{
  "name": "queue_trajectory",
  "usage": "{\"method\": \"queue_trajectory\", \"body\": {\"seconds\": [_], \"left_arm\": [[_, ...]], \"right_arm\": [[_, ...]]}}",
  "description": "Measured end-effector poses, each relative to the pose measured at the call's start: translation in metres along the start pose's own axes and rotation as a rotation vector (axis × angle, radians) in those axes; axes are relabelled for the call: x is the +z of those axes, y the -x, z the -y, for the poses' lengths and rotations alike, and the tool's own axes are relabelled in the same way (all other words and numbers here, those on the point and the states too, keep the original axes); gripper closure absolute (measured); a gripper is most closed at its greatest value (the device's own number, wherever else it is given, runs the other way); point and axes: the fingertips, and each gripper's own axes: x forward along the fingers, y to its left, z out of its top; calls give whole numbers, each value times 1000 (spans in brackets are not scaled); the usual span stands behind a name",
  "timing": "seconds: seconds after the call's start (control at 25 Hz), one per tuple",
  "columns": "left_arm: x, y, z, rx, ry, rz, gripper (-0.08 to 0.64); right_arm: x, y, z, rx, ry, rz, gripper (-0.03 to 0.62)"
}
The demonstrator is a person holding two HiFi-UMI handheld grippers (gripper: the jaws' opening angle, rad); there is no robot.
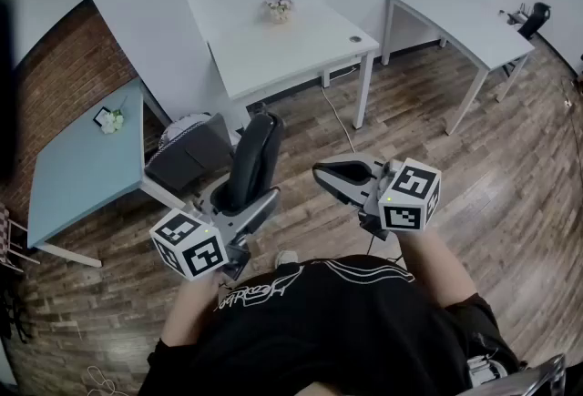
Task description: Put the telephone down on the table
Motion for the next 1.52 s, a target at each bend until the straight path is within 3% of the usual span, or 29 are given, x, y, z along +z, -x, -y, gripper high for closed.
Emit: {"method": "queue_trajectory", "body": {"seconds": [0.48,0.84,1.2,1.52], "left_arm": [[-4,-15,3,-19,36,2,264],[-12,-39,-28,-36,59,-27,264],[-23,-108,-125,-54,200,-79,264],[-22,-173,-267,-32,277,-173,264]], "right_arm": [[1,12,8,-33,7,22,554],[-19,-5,49,-73,-79,1,552],[-39,-43,149,-113,-191,-56,552],[-58,-122,275,-154,-324,-105,552]]}}
